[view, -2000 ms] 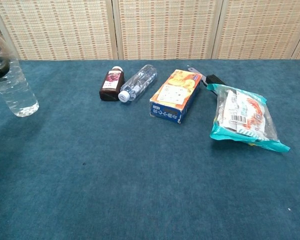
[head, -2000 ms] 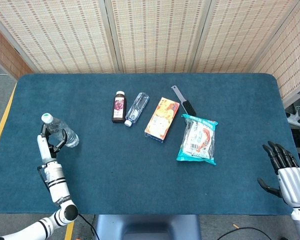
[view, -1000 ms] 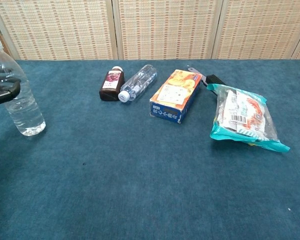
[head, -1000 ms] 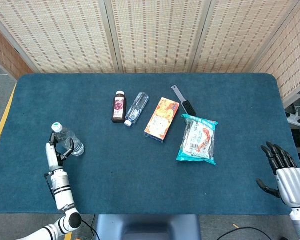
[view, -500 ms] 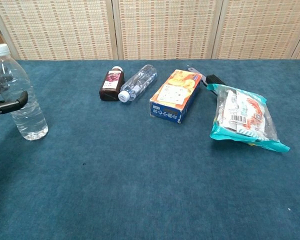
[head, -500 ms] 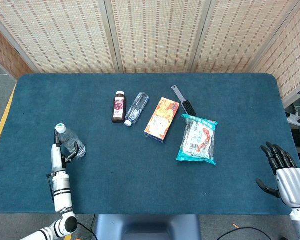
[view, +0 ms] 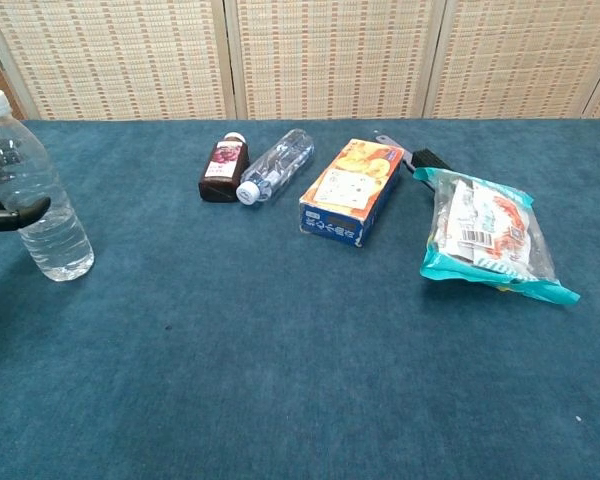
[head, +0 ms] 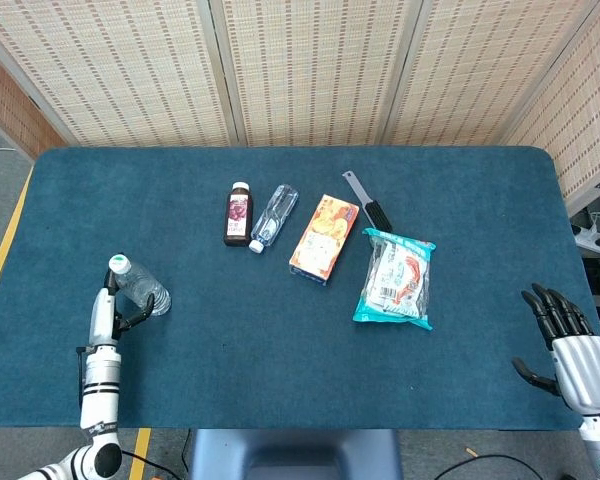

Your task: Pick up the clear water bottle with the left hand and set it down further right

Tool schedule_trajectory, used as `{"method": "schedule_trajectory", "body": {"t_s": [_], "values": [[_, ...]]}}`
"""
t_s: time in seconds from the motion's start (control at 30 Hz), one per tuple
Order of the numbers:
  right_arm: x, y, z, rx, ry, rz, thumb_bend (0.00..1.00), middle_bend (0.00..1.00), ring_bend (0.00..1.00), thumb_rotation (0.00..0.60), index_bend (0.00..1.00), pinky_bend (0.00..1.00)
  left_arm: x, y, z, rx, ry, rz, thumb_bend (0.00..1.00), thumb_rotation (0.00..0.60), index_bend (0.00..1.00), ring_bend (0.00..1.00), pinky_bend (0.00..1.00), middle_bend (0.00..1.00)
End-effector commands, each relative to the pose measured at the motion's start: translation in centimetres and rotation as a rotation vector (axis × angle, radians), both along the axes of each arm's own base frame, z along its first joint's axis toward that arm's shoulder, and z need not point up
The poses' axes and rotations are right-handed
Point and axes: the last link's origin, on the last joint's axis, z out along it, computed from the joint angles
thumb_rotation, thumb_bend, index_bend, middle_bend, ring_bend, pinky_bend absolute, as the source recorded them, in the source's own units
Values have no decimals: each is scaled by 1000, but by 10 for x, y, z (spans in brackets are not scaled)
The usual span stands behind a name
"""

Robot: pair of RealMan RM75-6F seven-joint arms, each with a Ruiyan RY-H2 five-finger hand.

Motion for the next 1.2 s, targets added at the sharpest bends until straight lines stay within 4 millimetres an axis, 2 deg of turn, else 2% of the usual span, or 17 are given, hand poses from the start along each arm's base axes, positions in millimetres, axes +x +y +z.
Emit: {"method": "schedule_trajectory", "body": {"t_s": [0.03,0.3,0.37,0.47,0.6,0.9,1.07,1.2], "values": [[0,0,0,-2,1,0,137,0,0,600,25,130,-4,-2,6,-16,15,-1,347,600,0,0,237,0],[0,0,-1,0,0,-1,138,0,0,600,25,130,-3,-9,13,-71,4,-24,329,600,0,0,236,0],[0,0,0,-1,0,0,137,0,0,600,25,130,-9,-5,6,-108,-7,1,329,600,0,0,237,0],[0,0,0,-2,-2,1,138,0,0,600,25,130,-9,-9,7,-141,2,-16,330,600,0,0,237,0],[0,0,0,0,-3,2,138,0,0,600,26,130,-15,-14,15,-180,73,-33,329,600,0,0,239,0],[0,-1,-2,4,3,0,138,0,0,600,25,130,-41,-18,39,-235,239,-8,324,600,0,0,243,0],[0,-1,-3,7,5,2,138,0,0,600,26,130,-55,-19,57,-166,385,7,326,600,0,0,249,0],[0,-4,-5,14,8,-3,137,0,0,600,25,130,-70,-21,65,-29,524,62,395,600,10,0,260,0]]}}
